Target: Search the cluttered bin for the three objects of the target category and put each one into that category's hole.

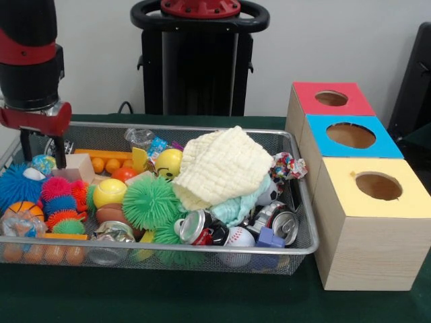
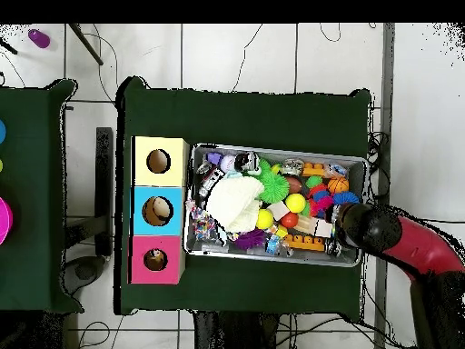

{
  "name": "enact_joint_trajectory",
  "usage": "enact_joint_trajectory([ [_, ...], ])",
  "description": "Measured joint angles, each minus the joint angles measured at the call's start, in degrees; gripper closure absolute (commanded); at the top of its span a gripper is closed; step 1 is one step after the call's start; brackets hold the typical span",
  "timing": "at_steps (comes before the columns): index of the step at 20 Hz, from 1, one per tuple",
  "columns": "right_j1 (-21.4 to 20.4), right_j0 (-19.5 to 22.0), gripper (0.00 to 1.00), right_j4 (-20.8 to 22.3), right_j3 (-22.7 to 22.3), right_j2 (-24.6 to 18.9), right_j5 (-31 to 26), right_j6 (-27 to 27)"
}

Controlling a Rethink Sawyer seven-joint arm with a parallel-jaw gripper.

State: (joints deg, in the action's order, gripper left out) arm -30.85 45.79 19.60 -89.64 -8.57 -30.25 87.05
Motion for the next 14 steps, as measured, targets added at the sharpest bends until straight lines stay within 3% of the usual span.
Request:
enact_joint_trajectory([
  [14,1.0,3.2,0.00,0.0,-3.7,0.2,8.2,0.0],
])
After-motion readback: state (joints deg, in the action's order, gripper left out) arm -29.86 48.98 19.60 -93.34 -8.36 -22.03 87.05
